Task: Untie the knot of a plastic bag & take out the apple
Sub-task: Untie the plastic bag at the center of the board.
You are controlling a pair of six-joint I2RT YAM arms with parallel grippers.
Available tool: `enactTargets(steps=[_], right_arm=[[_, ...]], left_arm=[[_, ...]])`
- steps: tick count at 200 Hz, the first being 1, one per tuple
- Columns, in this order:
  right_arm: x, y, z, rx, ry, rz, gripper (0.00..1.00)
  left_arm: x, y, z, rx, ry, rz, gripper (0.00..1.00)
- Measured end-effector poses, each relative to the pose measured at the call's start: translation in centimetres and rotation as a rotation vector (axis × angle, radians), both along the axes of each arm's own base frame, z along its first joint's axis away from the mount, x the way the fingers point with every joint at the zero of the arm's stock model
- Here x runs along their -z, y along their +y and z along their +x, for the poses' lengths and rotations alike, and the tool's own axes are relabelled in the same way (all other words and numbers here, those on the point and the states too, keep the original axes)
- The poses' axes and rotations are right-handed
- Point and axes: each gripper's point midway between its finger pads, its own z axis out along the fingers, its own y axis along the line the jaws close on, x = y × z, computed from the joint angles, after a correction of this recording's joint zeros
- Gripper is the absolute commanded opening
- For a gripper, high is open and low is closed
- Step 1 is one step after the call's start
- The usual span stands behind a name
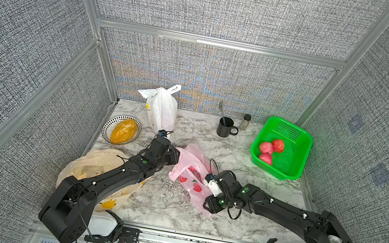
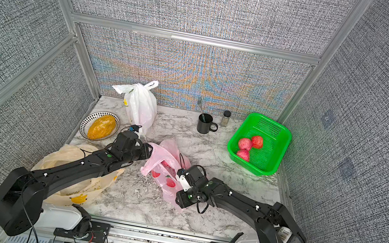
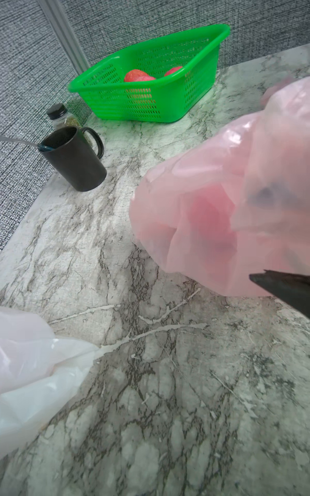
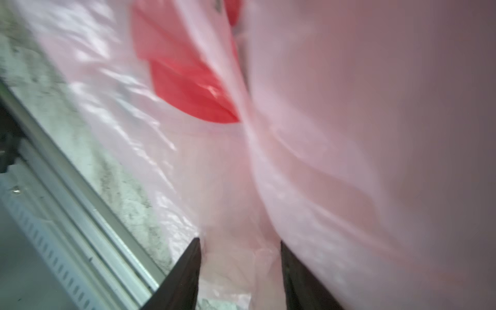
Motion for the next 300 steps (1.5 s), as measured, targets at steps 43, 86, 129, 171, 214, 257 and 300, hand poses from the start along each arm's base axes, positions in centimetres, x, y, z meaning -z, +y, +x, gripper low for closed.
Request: enactTargets(steps=[43, 86, 129, 171, 214, 257, 300], right_arm=[[1.4, 0.2, 0.3, 0.018, 0.014, -0.008, 0.50], [1.5, 0.2, 0.7, 0.033, 0.011, -0.001, 0.50], [1.6, 0.3, 0.7, 0.033, 0.014, 0.000, 0.50], [1.4, 0.2, 1.0, 0.043, 0.010, 0.007, 0.50], [0.9, -0.4, 1.3, 0.065, 0.006, 0.029, 0.50], [0.4, -0.6, 1.5, 0.079, 0.006, 0.055, 0.50], [0.2, -0.8, 1.7, 0.089, 0.005, 0.065, 0.50]], left_arm=[[-3.6, -1.3, -0.6, 0.025, -0.100, -0.035, 0.69], [-11.6, -0.2, -1.6, 0.076, -0.284, 0.053, 0.71], [-14.7, -1.7, -3.1, 0.252, -0.369, 0.200, 0.84], [-13.9, -9.9, -4.2, 0.625, -0.424, 0.450, 0.84], [-9.7, -13.8, -4.1, 0.860, -0.433, 0.691, 0.85], [-6.3, -15.1, -3.3, 0.986, -0.408, 0.854, 0.86], [-3.4, -14.4, -2.8, 1.050, -0.348, 0.981, 0.86]])
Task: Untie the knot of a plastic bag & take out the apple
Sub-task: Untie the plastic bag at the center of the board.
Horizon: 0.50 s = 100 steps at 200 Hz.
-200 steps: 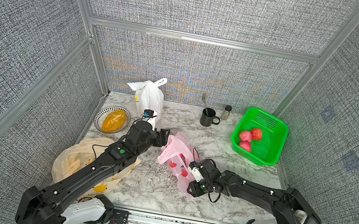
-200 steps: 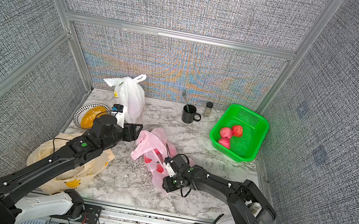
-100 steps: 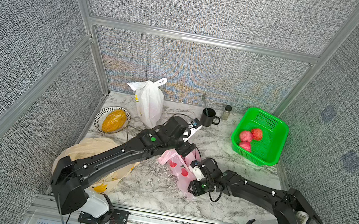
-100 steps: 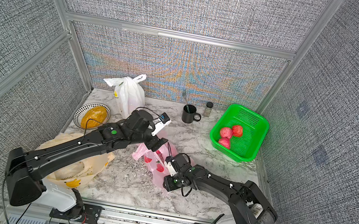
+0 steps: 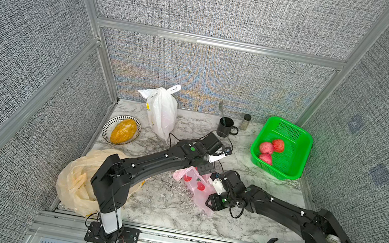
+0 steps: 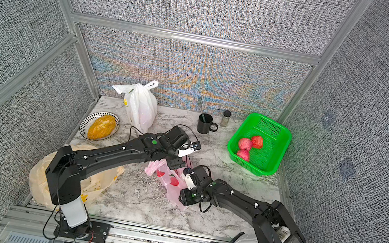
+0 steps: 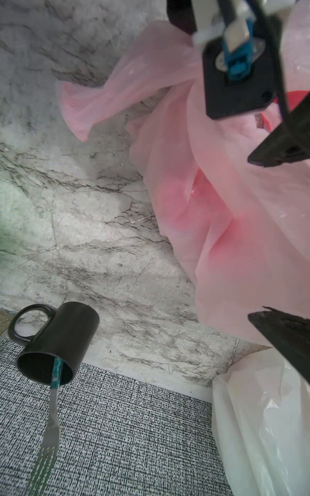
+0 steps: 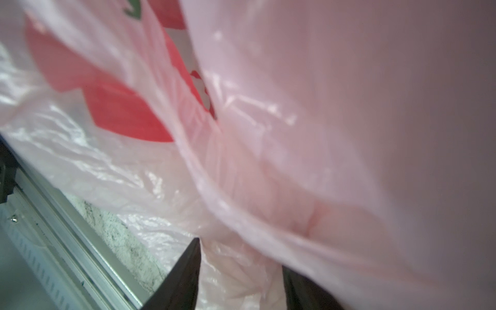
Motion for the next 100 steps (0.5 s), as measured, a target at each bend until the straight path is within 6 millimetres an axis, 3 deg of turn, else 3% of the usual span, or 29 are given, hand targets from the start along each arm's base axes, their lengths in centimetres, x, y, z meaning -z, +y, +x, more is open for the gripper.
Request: enactTargets(steps=[73, 100], right_arm=[[-0.2, -0.1, 0.0, 0.002, 0.003, 0.014, 0.50], [-0.3, -0.1, 0.0, 0.004, 0.002, 0.017, 0.50]], left_arm=[[0.3, 1.7, -0.8, 0.021, 0.004, 0.075, 0.87], [1.3, 2.1, -0.9, 0.026, 0.015, 0.110, 0.87]])
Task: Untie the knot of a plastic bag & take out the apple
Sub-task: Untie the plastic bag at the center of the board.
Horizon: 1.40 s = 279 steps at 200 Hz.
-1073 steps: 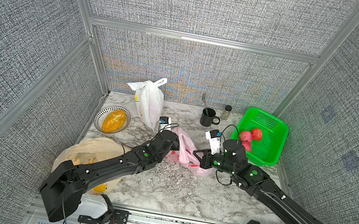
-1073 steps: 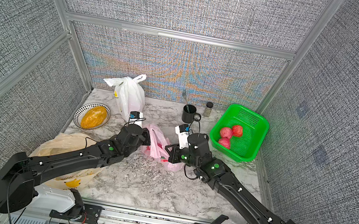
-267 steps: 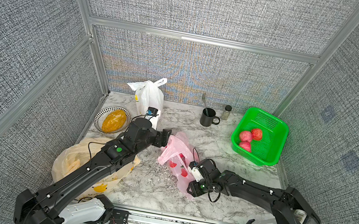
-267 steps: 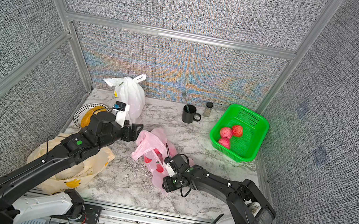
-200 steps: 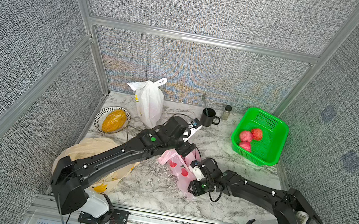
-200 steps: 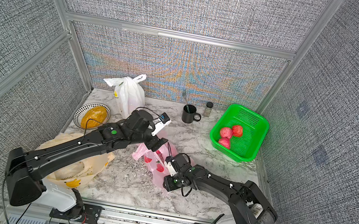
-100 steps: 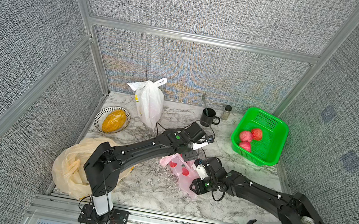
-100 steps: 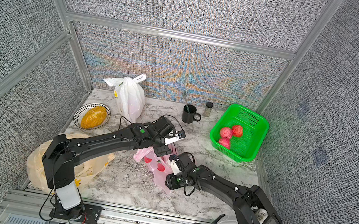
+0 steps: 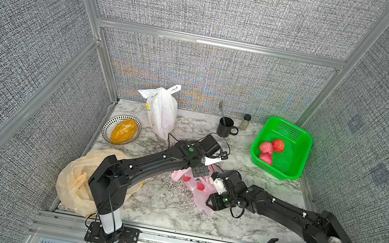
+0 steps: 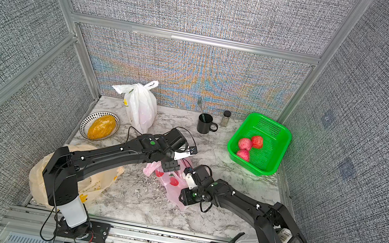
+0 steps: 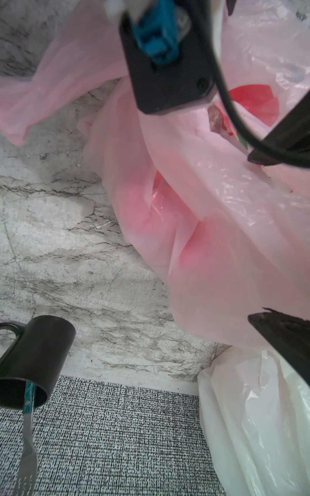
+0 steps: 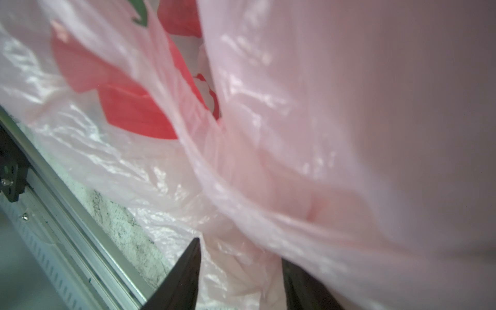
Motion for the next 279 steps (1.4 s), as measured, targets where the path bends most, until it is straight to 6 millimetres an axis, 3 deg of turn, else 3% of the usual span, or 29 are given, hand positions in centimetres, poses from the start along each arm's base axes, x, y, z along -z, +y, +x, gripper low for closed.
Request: enactTargets(steps=[41, 68, 80, 96, 122, 154, 182, 208, 253, 279], right_arm=[[-0.1, 0.0, -0.1, 0.000, -0.004, 0.004, 0.50], [-0.2, -0.1, -0.1, -0.001, -0.007, 0.009, 0.50], [-0.2, 0.0, -0.1, -0.001, -0.010, 0.011, 0.50], [-0.3, 0.0, -0.1, 0.003, -0.010, 0.014, 0.50], [-0.2, -0.1, -0.2, 0.010, -0.005, 0.013, 0.50], [-0.1, -0.5, 0.1, 0.041, -0.011, 0.000, 0.53], [-0.4, -1.7, 1.3, 0.114, -0.040, -0.039, 0.60], [-3.7, -1.6, 3.1, 0.141, -0.125, -0.021, 0.65], [-13.8, 1.8, 5.8, 0.081, -0.313, 0.109, 0.66], [-16.3, 4.1, 6.6, 0.028, -0.357, 0.143, 0.65]], left_arm=[[3.6, 0.7, 1.6, -0.033, -0.016, 0.136, 0.81], [2.8, 0.9, 4.0, -0.099, -0.097, 0.138, 0.69], [2.0, 1.1, 5.3, -0.145, -0.142, 0.117, 0.56], [1.1, 1.6, 6.6, -0.206, -0.172, 0.084, 0.26], [0.0, 2.7, 8.2, -0.309, -0.180, 0.021, 0.00], [-0.4, 4.4, 9.8, -0.458, -0.114, -0.086, 0.00], [-0.2, 5.6, 9.4, -0.580, -0.006, -0.204, 0.00], [-0.9, 4.4, 8.0, -0.632, 0.100, -0.338, 0.00], [-0.6, 4.0, 6.6, -0.761, 0.278, -0.499, 0.00], [-0.8, 3.4, 6.5, -0.807, 0.346, -0.570, 0.00]])
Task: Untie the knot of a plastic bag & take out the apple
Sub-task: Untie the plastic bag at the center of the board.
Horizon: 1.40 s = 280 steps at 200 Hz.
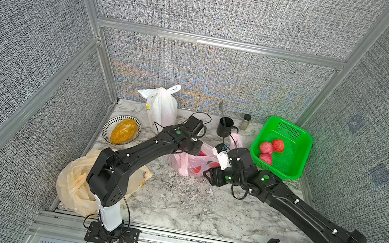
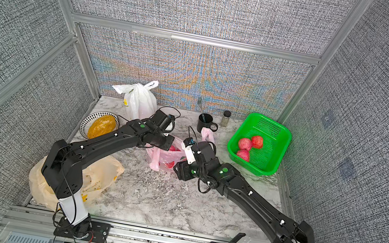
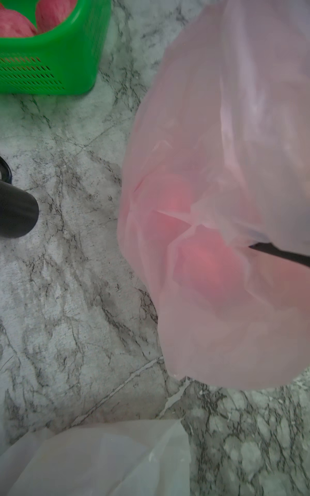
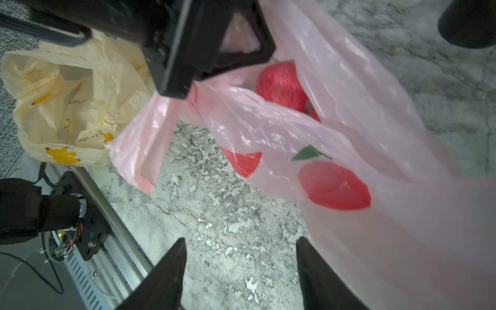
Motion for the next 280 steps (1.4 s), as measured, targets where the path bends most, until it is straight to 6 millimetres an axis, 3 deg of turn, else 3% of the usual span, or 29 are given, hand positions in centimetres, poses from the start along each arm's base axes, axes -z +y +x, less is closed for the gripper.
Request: enactTargets(steps=[58, 87, 107, 142, 179, 214, 239, 280], right_arm=[[0.4, 3.1, 6.1, 0.005, -0.138, -0.001, 0.49], [2.0, 3.0, 9.2, 0.053, -0.170, -0.008, 0.48], [4.1, 2.7, 10.2, 0.069, -0.150, -0.033, 0.48], [8.2, 0.9, 7.8, 0.057, -0.062, -0.092, 0.51], [12.7, -2.7, 3.5, 0.075, 0.062, -0.162, 0.53], [16.6, -6.1, 0.7, 0.135, 0.171, -0.214, 0.53], [18.2, -7.8, -0.1, 0.185, 0.228, -0.215, 0.53], [18.3, -8.1, 0.6, 0.232, 0.218, -0.141, 0.53]], left_arm=[[0.4, 0.0, 0.0, -0.071, 0.062, -0.105, 0.00], [0.3, 0.4, 0.2, -0.103, 0.068, -0.150, 0.00], [0.7, 1.2, 0.6, -0.142, 0.080, -0.173, 0.00], [1.8, 2.9, 1.8, -0.241, 0.098, -0.224, 0.00], [3.2, 4.9, 3.5, -0.376, 0.111, -0.291, 0.00], [5.2, 6.2, 4.5, -0.480, 0.139, -0.342, 0.00], [5.9, 6.8, 5.0, -0.525, 0.144, -0.370, 0.01], [7.5, 8.5, 5.1, -0.599, 0.149, -0.395, 0.06]])
